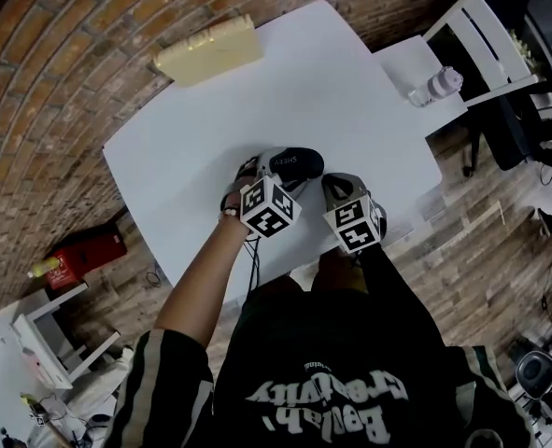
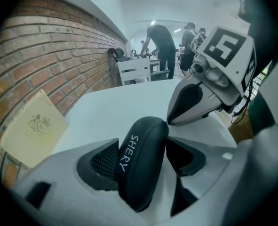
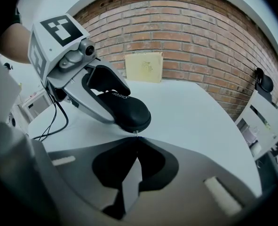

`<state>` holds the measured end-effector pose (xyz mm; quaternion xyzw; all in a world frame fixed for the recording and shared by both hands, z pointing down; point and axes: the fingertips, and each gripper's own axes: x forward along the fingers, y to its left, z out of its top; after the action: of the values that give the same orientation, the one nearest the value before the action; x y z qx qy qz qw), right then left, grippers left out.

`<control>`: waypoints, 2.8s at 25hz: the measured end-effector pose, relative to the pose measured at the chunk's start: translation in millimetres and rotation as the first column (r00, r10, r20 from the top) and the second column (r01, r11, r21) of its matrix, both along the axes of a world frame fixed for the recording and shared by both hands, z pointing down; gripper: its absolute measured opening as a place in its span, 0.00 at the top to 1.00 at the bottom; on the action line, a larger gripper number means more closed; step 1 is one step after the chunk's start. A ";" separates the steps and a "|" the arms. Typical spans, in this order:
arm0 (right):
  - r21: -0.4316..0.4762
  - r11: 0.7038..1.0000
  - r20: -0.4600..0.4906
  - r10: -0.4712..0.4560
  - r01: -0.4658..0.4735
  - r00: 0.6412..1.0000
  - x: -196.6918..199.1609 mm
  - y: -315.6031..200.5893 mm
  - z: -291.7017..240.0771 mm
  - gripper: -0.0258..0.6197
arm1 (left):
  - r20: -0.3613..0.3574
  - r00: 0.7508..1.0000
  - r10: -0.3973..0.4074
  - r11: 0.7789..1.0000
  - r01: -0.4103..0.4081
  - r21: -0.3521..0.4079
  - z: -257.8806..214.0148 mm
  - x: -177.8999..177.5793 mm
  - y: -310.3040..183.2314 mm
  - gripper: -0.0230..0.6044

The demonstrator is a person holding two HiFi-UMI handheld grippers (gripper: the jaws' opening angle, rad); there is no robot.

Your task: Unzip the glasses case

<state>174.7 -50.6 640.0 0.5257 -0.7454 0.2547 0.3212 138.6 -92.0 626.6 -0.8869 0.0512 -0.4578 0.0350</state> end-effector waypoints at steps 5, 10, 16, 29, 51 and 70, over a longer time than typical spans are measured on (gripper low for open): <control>0.003 1.000 -0.004 -0.017 0.017 1.000 5.8 -4.1 0.5 0.94 | -0.002 1.000 -0.003 1.000 0.003 0.000 0.1 -0.6 -0.1 0.45; 0.002 0.999 0.000 -0.042 0.042 0.999 10.1 -7.9 -0.6 0.94 | -0.007 1.000 0.000 1.000 0.000 -0.004 -0.8 0.4 0.6 0.45; 0.004 0.996 -0.001 -0.089 0.089 0.996 14.1 -14.8 -0.7 0.94 | -0.005 1.000 0.007 1.000 -0.007 -0.004 0.3 1.4 -1.0 0.45; -0.007 0.983 0.010 -0.185 0.185 0.983 17.1 -27.6 1.5 0.94 | -0.015 1.000 0.002 1.000 -0.002 0.015 1.7 1.3 -0.3 0.44; -0.047 0.910 0.005 -0.411 0.411 0.912 15.0 -35.2 5.0 0.94 | -0.006 0.999 -0.041 0.999 0.042 0.014 -0.7 2.9 -0.4 0.43; -0.110 0.898 0.081 -0.420 0.426 0.904 -103.0 43.3 -15.5 0.94 | -0.222 0.832 -0.509 0.854 0.456 -0.250 -42.2 -101.7 33.7 0.54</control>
<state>71.7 -7.3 624.5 0.3227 -0.8329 0.2396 0.3804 36.9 -58.3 584.4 -0.8997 0.2355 -0.3244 -0.1727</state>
